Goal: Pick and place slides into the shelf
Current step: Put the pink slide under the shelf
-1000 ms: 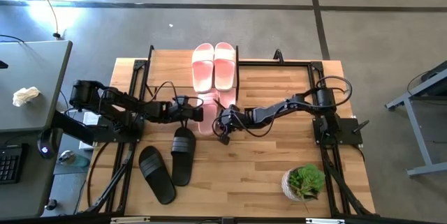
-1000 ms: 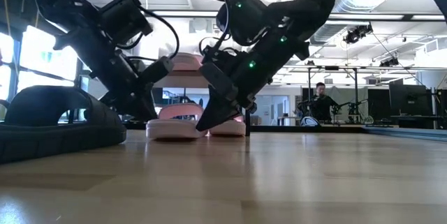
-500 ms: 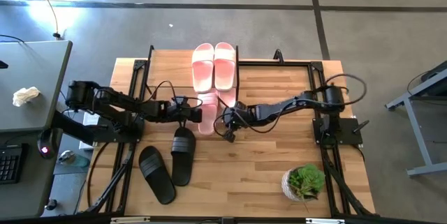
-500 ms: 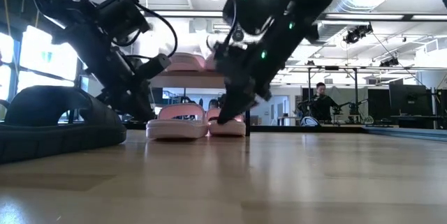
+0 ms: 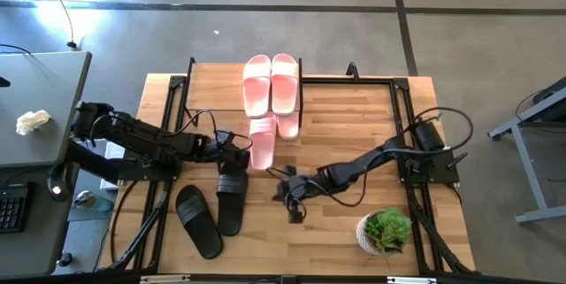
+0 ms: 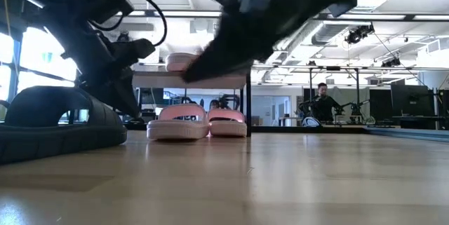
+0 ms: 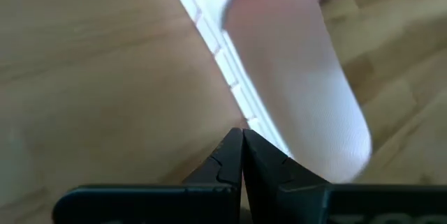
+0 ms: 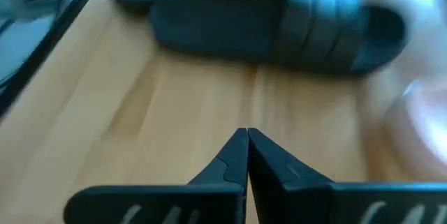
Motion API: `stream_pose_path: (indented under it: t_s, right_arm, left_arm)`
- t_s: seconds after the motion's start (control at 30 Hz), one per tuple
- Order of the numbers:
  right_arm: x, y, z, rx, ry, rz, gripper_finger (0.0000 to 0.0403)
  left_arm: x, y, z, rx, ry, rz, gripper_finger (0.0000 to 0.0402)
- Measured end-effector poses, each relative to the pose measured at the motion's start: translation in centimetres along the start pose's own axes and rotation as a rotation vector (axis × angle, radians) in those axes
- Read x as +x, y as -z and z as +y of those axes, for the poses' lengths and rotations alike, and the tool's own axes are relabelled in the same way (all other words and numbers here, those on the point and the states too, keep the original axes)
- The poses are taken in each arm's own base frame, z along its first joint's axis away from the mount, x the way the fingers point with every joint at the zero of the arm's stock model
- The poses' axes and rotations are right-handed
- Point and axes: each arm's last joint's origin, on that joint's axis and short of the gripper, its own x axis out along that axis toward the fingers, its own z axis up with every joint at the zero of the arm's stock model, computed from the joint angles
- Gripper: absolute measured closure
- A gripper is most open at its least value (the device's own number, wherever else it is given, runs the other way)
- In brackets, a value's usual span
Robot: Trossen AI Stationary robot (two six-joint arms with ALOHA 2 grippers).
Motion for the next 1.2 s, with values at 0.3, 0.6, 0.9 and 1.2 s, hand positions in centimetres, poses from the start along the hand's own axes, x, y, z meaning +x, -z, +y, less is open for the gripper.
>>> stream_pose_path:
  t_s: [0.3,0.6,0.9,1.2]
  right_arm:
    - [4.2,1.6,-1.5,-0.066,0.342,0.056,0.0403]
    - [6.9,0.0,-3.2,-0.052,0.431,0.098,0.0403]
    - [7.6,1.0,-5.7,0.021,0.491,0.155,0.0403]
    - [7.6,0.5,-8.3,0.036,0.526,0.125,0.0403]
  left_arm:
    - [-0.7,1.8,-0.6,0.076,0.034,0.044,0.0401]
    - [-3.2,3.5,-1.3,0.125,0.132,0.078,0.0401]
    - [-5.9,4.1,-1.4,0.114,0.225,0.028,0.0401]
    - [-6.5,4.7,-0.9,0.108,0.198,0.022,0.0401]
